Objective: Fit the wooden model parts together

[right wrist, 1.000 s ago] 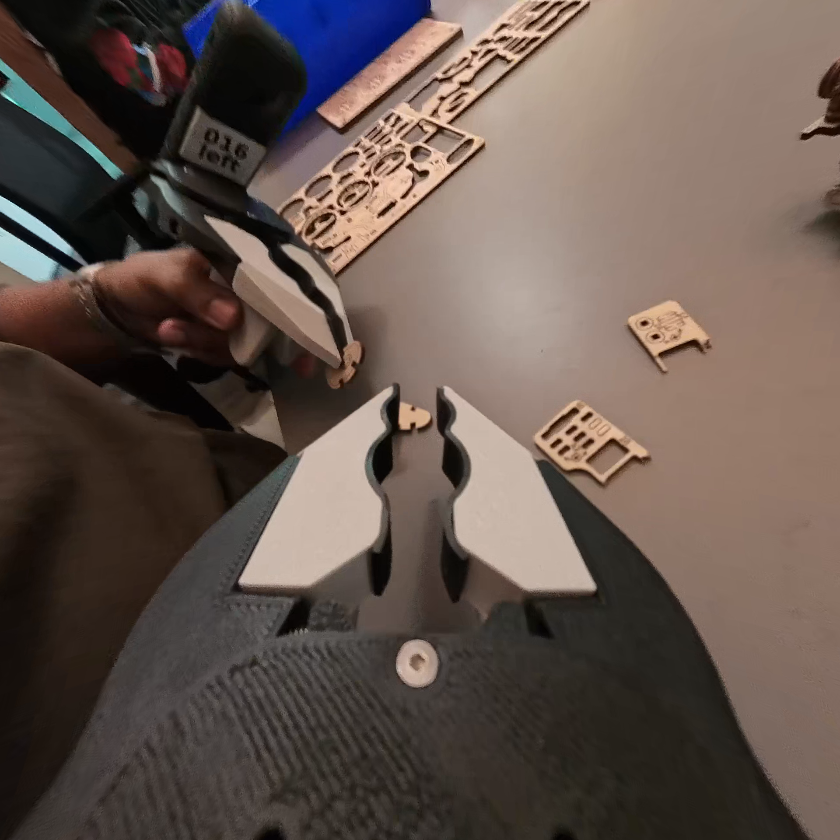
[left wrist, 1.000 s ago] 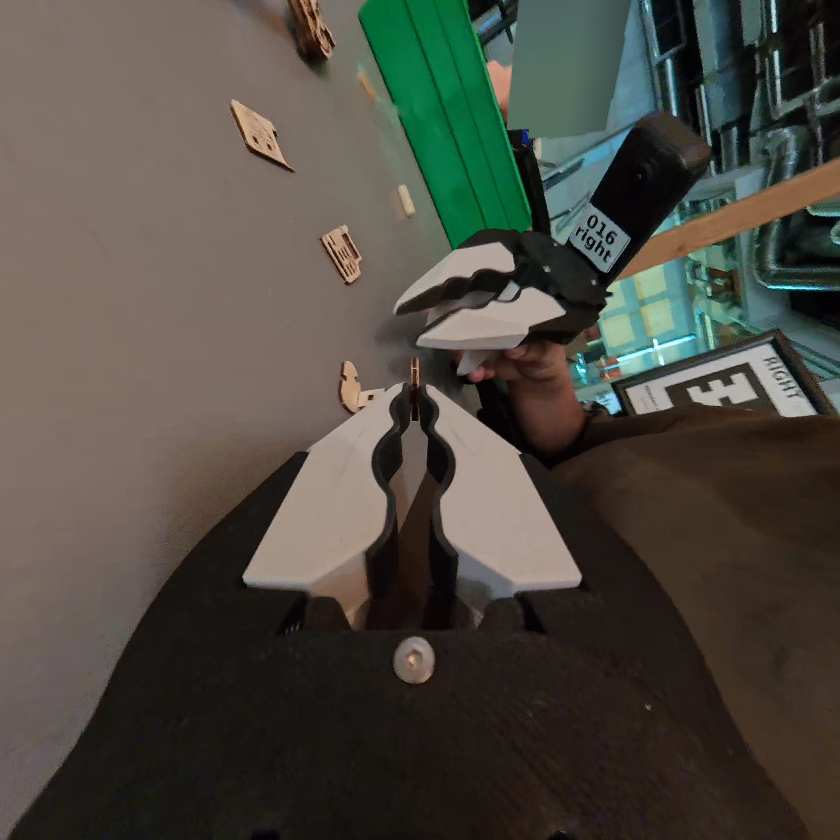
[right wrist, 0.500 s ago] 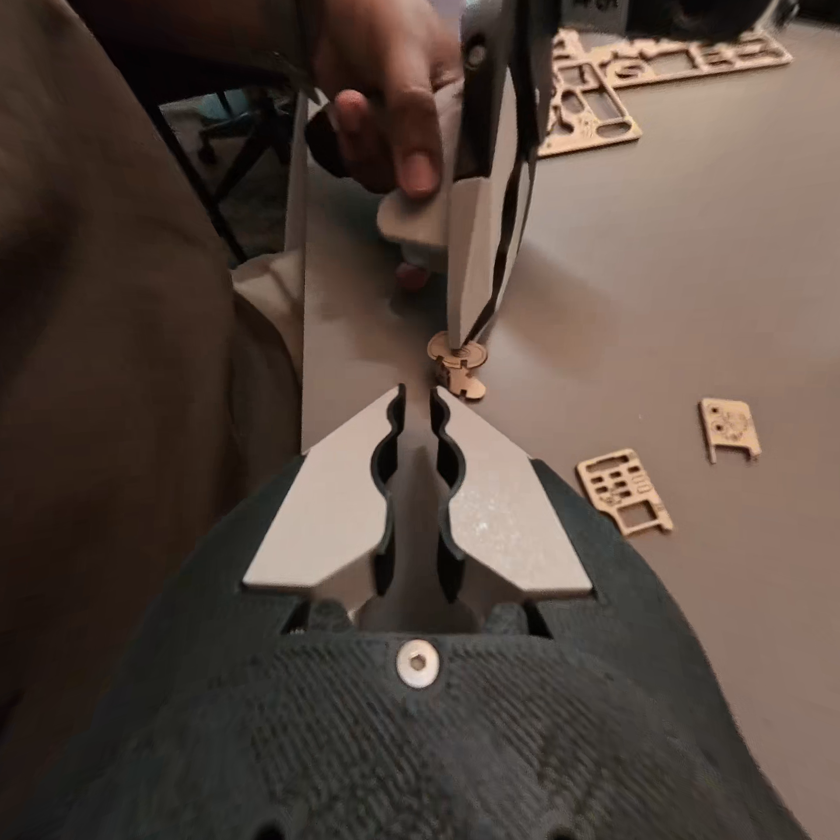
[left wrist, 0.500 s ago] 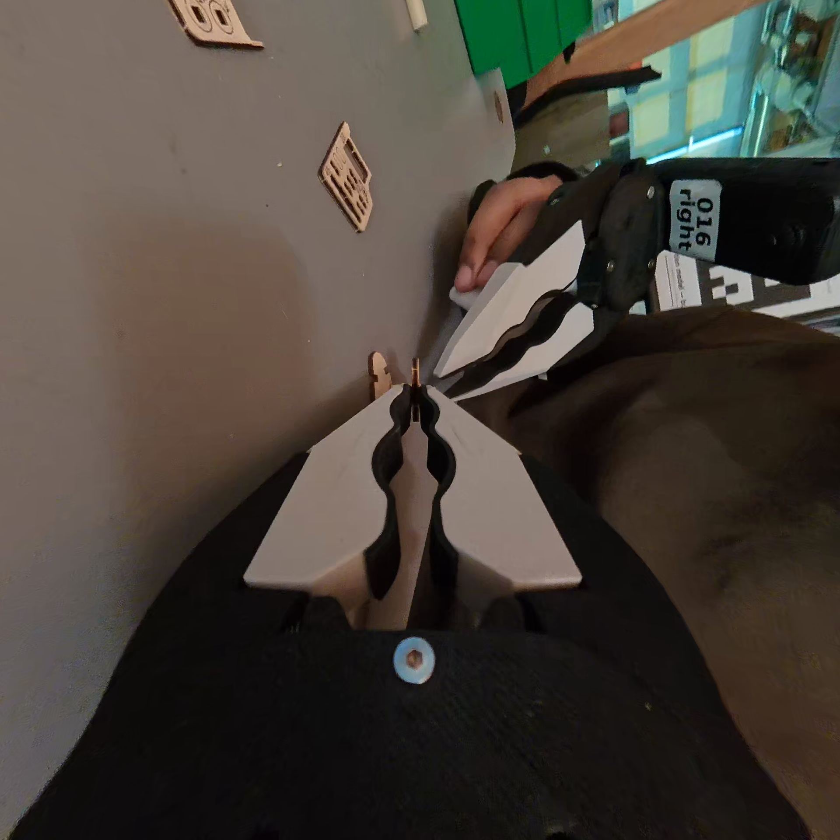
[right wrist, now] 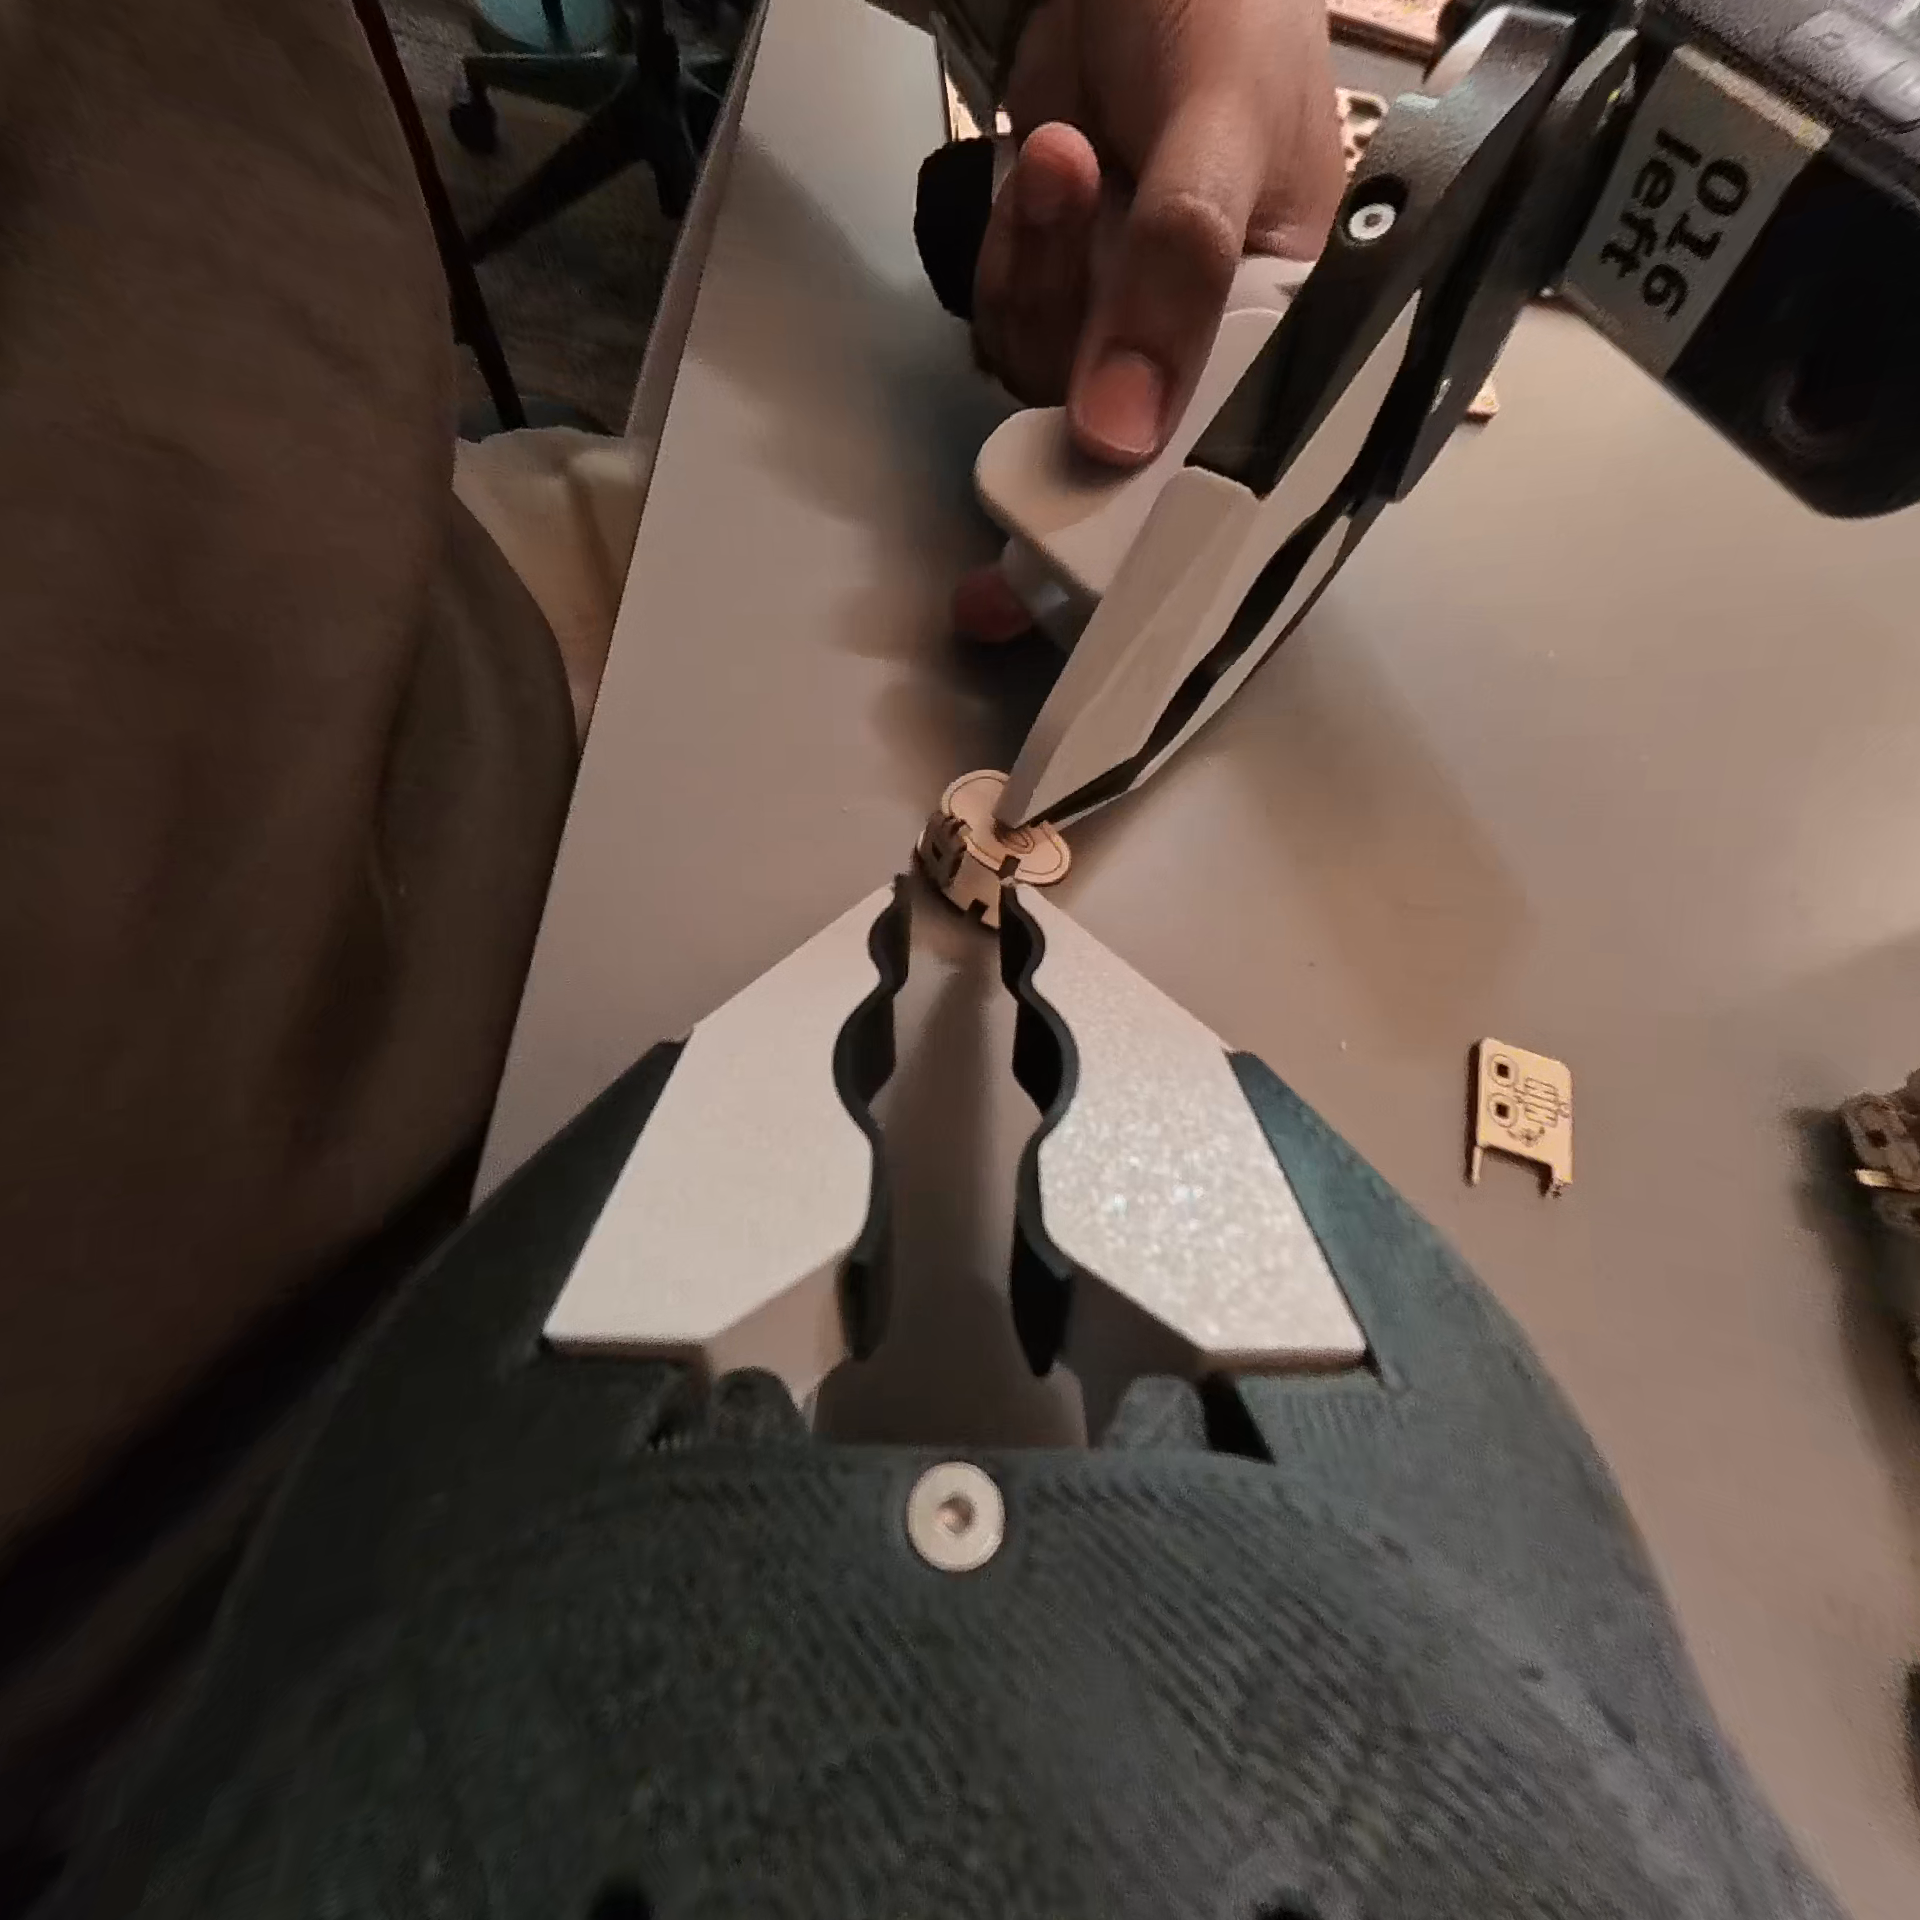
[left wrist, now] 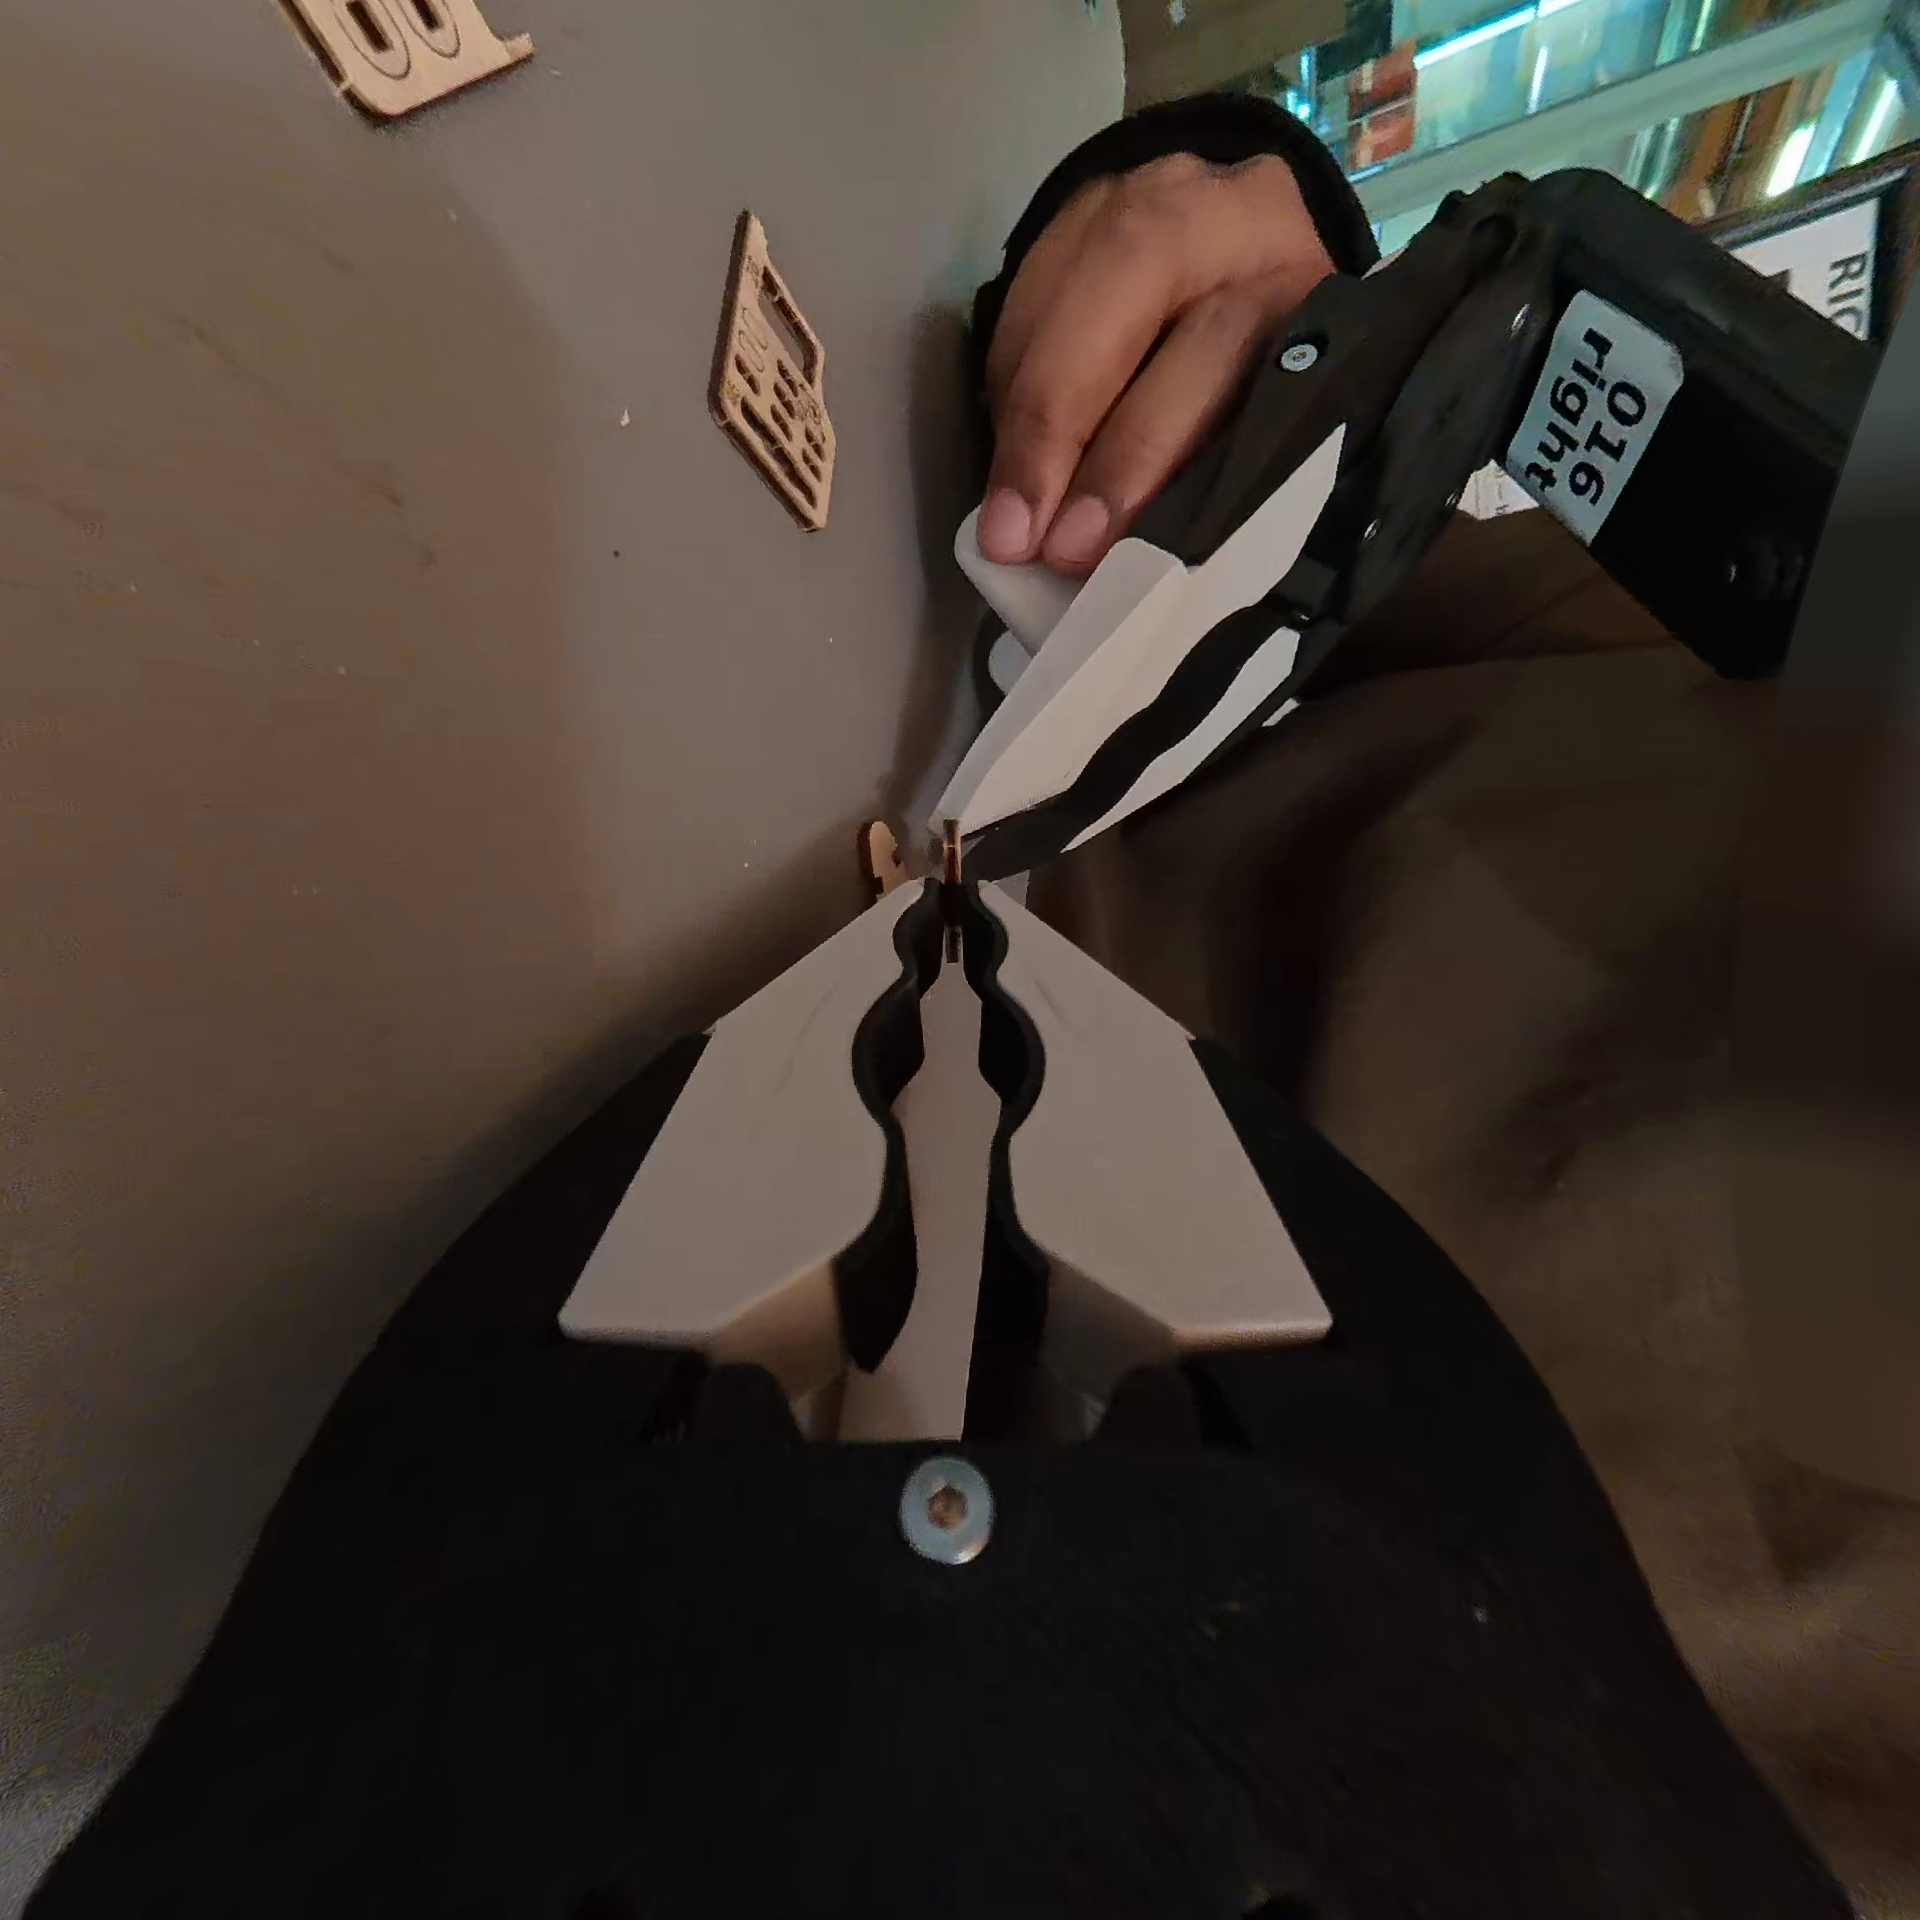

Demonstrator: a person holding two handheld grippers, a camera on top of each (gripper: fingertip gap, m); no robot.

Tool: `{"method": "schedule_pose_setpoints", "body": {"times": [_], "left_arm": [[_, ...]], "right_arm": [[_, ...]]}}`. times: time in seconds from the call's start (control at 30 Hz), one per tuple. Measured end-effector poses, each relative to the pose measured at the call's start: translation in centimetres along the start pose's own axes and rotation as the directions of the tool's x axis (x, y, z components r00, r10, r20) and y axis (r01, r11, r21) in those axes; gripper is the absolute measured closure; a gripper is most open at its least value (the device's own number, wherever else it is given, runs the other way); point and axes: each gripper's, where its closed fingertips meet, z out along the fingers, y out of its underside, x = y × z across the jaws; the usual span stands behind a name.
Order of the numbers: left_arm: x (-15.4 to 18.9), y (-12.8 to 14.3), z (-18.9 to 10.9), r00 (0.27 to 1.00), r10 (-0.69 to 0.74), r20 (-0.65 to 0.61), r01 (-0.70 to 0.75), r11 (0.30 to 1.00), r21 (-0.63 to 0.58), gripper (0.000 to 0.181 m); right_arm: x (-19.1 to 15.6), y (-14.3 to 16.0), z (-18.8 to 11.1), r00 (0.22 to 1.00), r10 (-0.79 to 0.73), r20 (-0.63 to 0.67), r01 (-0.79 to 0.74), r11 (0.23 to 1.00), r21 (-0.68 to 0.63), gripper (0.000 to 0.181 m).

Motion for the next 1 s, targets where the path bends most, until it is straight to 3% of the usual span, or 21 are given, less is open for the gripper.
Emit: {"method": "schedule_pose_setpoints", "body": {"times": [0.43, 1.0], "left_arm": [[0.4, 0.21, -0.02, 0.998, -0.018, -0.063, 0.017, 1.0, -0.008, 0.181], [0.52, 0.34, 0.28, 0.997, -0.029, -0.078, 0.026, 0.999, -0.03, 0.181]], "right_arm": [[0.86, -0.9, -0.06, 0.998, -0.013, -0.065, 0.016, 0.999, 0.045, 0.15], [0.46, -1.01, 0.35, 1.0, -0.018, -0.018, 0.019, 0.999, 0.04, 0.155]]}}
